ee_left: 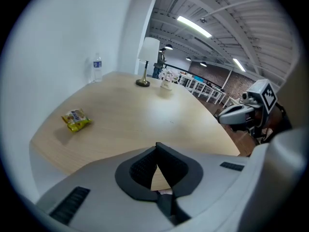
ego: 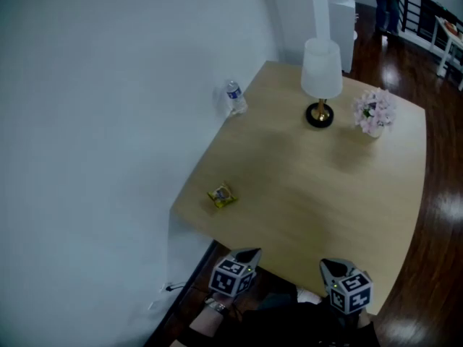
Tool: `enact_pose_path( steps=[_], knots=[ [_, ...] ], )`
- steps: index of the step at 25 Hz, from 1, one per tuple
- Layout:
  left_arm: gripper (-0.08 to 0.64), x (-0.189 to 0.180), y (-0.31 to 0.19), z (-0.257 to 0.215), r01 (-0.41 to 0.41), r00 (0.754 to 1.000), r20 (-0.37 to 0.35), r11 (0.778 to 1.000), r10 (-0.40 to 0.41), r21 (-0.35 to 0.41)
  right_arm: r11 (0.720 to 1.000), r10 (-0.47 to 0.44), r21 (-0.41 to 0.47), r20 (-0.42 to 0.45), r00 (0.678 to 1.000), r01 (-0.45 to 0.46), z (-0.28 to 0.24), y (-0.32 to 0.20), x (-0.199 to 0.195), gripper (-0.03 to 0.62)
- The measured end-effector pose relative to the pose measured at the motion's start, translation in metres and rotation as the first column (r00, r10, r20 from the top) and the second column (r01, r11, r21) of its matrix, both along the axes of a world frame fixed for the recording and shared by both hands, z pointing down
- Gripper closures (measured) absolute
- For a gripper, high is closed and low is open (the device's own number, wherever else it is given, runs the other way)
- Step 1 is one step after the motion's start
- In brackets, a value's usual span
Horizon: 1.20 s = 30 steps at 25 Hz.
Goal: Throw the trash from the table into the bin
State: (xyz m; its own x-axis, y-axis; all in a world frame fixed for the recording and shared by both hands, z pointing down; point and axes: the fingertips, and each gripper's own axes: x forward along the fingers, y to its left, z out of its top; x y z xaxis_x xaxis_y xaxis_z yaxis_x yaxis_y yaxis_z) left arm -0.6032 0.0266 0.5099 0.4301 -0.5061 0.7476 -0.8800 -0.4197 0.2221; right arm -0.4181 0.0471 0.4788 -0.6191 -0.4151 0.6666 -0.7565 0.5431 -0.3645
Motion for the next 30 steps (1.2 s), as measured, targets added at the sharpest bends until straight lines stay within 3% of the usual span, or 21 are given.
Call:
enact_pose_path(
  steps=[4,8,9,11,14,19,25,30],
  knots=[
    [0.560,-0.046,-0.022,0.007,0.019,0.999,0.027,1.000,-0.020,0.017,0.998,-0.055,0.000,-0.035,0.998,0.055,0.002,-0.006,-0.039,0.584],
    [0.557,-0.099,-0.051,0.013,0.060,0.991,0.116,0.996,-0.066,0.059,0.997,-0.073,-0.010,-0.067,0.995,0.072,0.005,-0.002,-0.050,0.584],
    [0.508,-0.112,-0.060,0.013,0.068,0.987,0.141,0.995,-0.077,0.070,0.998,-0.066,-0.009,-0.078,0.995,0.065,0.004,-0.001,-0.049,0.584],
    [0.326,-0.137,-0.081,0.015,0.083,0.978,0.183,0.992,-0.100,0.096,0.999,-0.050,-0.007,-0.099,0.994,0.049,0.001,0.000,-0.047,0.584],
    [0.176,-0.165,-0.119,0.025,0.079,0.967,0.232,0.989,-0.107,0.126,0.999,-0.044,-0.018,-0.122,0.992,0.042,-0.001,0.002,-0.040,0.584],
    [0.169,-0.190,-0.166,0.059,-0.030,0.953,0.303,0.996,0.005,0.079,0.999,0.020,-0.034,-0.150,0.988,-0.025,0.006,0.005,-0.019,0.584],
    [0.189,-0.189,-0.177,0.088,-0.103,0.926,0.365,0.995,0.099,-0.009,0.996,0.077,-0.031,-0.154,0.985,-0.083,0.004,0.000,0.003,0.584],
    [0.360,-0.188,-0.179,0.094,-0.104,0.907,0.408,0.994,0.103,-0.019,0.994,0.105,-0.024,-0.153,0.983,-0.110,0.002,-0.005,0.014,0.584]
  ],
)
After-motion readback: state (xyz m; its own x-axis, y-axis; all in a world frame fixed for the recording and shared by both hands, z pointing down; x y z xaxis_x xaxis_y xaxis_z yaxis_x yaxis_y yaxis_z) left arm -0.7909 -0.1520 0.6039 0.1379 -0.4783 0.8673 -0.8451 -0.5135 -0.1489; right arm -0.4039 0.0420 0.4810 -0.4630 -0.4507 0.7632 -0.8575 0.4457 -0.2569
